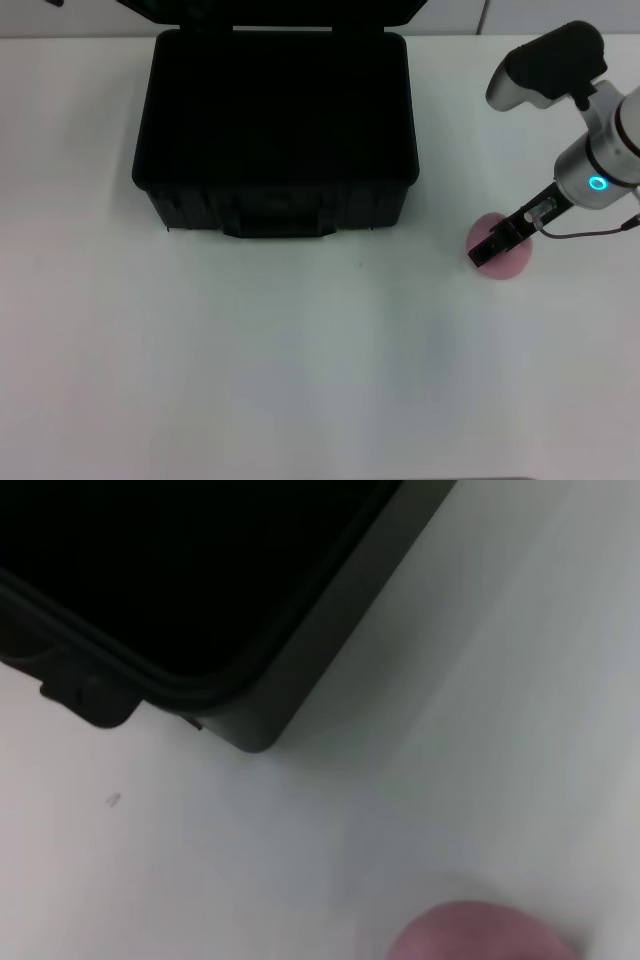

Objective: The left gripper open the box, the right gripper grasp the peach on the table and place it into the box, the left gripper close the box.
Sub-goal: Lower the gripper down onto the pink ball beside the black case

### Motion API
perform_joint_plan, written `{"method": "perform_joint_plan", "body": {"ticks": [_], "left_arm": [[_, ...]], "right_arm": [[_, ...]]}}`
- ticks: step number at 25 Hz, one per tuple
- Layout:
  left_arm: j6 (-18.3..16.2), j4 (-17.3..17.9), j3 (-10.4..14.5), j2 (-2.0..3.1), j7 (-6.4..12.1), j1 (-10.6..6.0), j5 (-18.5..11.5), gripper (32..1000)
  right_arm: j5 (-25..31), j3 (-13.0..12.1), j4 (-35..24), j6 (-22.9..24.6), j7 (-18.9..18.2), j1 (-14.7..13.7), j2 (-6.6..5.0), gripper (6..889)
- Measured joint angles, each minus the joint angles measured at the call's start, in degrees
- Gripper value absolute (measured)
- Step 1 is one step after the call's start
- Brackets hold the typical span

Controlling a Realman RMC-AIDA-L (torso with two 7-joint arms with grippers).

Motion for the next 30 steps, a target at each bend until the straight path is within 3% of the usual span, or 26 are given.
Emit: {"method": "perform_joint_plan", "body": {"ticks": [23,30], "left_arm": [[0.3,0.0,0.1,0.0,0.03,0.0,0.0,383],[0.4,0.0,0.1,0.0,0.07,0.0,0.0,383]], "right_arm": [[0.0,0.0,0.0,0.1,-0.1,0.0,0.0,843],[0.0,0.0,0.0,0.1,0.2,0.0,0.09,568]]}}
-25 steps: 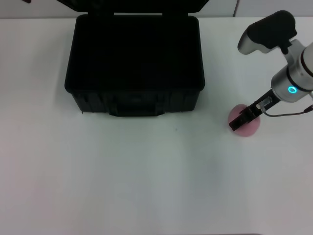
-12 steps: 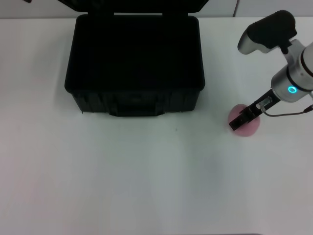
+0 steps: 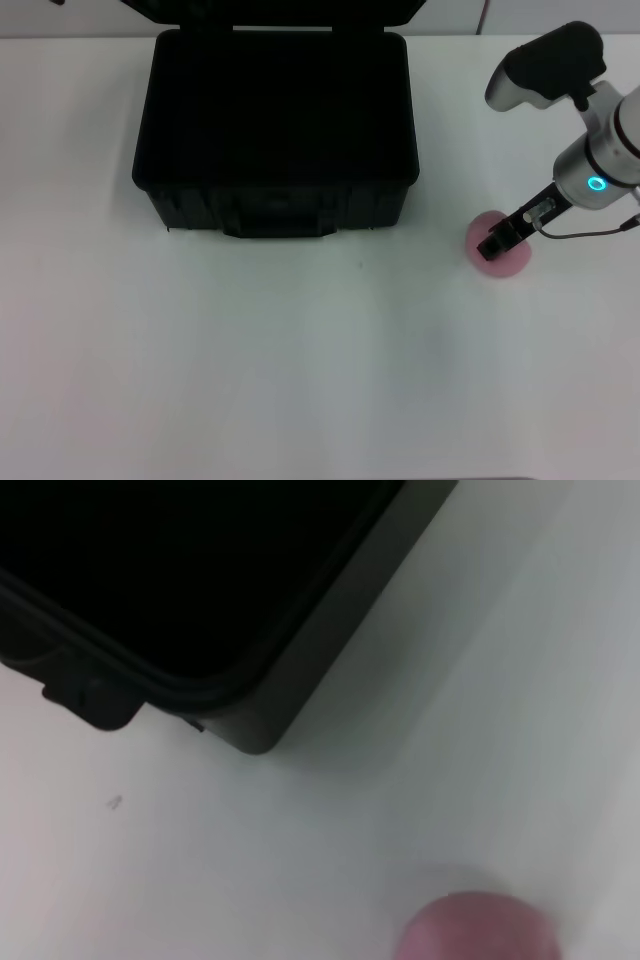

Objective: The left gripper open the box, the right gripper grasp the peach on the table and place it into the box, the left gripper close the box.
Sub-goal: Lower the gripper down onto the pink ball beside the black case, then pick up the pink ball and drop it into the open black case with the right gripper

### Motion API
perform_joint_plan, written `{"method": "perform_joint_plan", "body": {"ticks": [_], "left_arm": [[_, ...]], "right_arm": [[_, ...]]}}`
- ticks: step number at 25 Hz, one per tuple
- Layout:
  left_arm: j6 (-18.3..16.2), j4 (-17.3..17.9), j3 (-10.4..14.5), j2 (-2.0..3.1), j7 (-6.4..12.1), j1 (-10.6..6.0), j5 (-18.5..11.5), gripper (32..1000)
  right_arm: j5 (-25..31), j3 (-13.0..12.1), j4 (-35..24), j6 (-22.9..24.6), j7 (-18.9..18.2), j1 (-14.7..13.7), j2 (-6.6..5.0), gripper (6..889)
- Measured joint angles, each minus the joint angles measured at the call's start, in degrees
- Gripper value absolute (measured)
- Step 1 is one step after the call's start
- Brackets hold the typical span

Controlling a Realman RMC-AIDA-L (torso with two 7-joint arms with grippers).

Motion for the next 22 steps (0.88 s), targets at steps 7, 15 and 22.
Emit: {"method": "perform_joint_plan", "body": {"ticks": [7,15,22], "left_arm": [[0.0,0.0,0.0,0.0,0.07,0.0,0.0,383],[0.0,-0.2,0.0,0.0,0.13,0.0,0.0,384],[0.0,-0.2,0.0,0.07,0.39,0.24,0.0,384]], "right_arm": [[0.0,0.0,0.0,-0.1,0.2,0.0,0.0,334],[0.0,0.0,0.0,-0.5,0.1,0.0,-0.01,187],[0.0,0.3,-1.2,-2.1,0.1,0.0,-0.21,126]]}}
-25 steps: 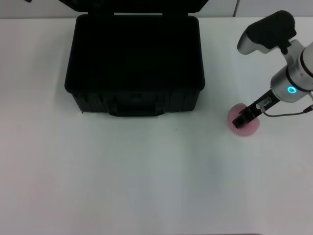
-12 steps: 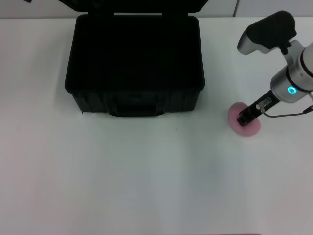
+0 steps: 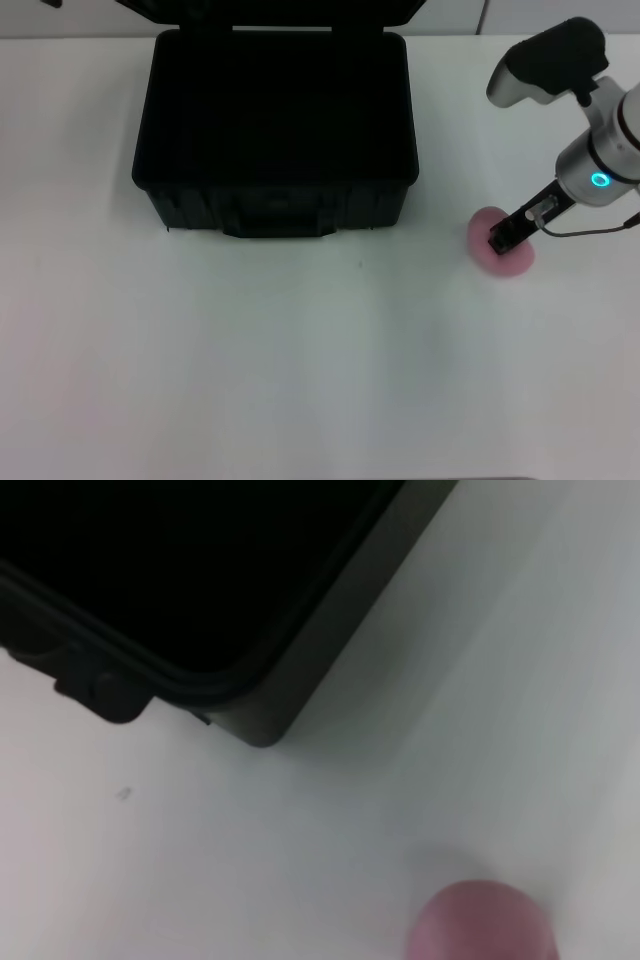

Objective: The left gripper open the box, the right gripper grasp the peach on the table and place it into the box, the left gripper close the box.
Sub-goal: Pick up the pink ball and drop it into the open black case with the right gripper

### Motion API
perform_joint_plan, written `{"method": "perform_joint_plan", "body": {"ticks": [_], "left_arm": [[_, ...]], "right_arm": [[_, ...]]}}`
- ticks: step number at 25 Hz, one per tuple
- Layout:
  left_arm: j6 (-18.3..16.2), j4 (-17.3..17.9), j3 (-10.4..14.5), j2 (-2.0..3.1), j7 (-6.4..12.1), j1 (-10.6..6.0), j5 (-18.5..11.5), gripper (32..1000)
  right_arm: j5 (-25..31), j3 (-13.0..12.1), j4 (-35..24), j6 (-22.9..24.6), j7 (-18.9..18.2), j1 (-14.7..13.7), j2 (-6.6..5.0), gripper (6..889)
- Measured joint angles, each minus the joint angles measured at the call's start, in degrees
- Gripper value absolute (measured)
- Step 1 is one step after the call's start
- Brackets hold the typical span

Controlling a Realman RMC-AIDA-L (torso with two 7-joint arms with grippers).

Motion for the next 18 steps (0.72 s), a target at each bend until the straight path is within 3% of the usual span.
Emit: {"method": "perform_joint_plan", "body": {"ticks": [13,18], "left_arm": [[-0.4,0.0,0.0,-0.07,0.24,0.38,0.0,383],[-0.4,-0.1,0.0,-0.07,0.28,0.4,0.0,384]], "right_arm": [[0.5,0.5,-11.9,-9.3,0.2,-0.8,-0.35,54],[0.5,2.9,-16.6,-13.8,0.3,-0.8,-0.98,45]]}}
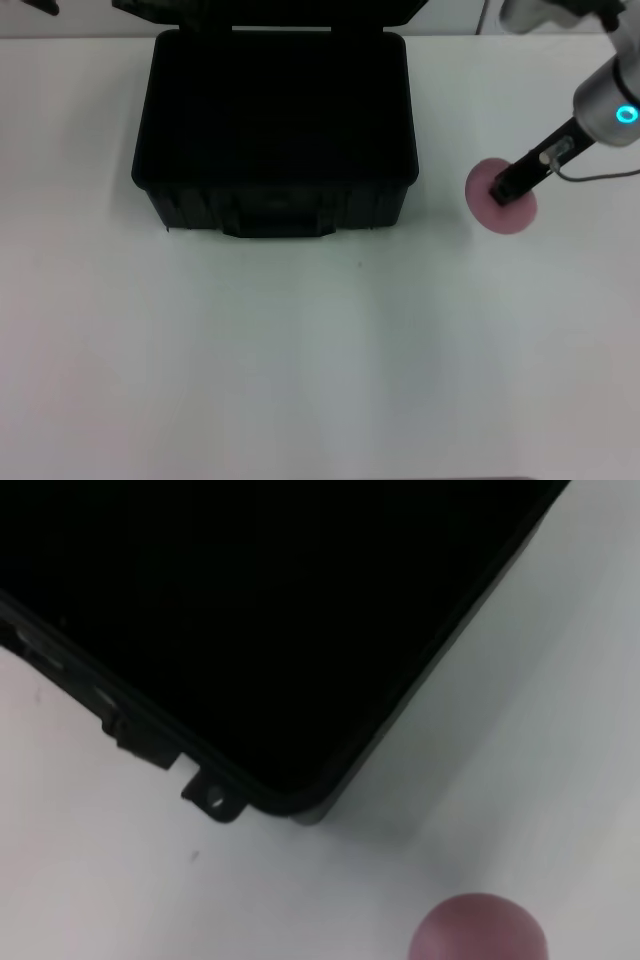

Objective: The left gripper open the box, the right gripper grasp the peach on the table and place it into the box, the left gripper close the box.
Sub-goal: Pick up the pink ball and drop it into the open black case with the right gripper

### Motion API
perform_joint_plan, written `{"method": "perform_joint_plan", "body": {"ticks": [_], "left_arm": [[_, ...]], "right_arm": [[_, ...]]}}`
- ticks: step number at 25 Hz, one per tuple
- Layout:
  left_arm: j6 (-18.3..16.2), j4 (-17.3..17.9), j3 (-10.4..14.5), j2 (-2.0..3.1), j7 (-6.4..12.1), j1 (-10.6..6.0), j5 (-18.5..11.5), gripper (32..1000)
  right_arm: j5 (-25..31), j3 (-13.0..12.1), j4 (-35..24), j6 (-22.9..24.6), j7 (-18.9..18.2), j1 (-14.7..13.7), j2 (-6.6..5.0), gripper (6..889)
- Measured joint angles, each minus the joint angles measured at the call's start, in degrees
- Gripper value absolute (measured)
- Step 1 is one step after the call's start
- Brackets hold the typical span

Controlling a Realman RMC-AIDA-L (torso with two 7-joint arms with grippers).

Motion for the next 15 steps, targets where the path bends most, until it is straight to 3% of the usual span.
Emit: {"method": "perform_joint_plan", "body": {"ticks": [7,15], "left_arm": [[0.0,-0.1,0.0,0.09,0.04,0.04,0.0,384],[-0.1,-0.2,0.0,0.09,0.05,0.07,0.1,383]], "right_arm": [[0.1,3.4,-5.5,-4.8,-0.3,0.0,-1.23,44],[0.2,3.7,-8.9,-6.7,-0.2,0.1,-1.36,44]]}}
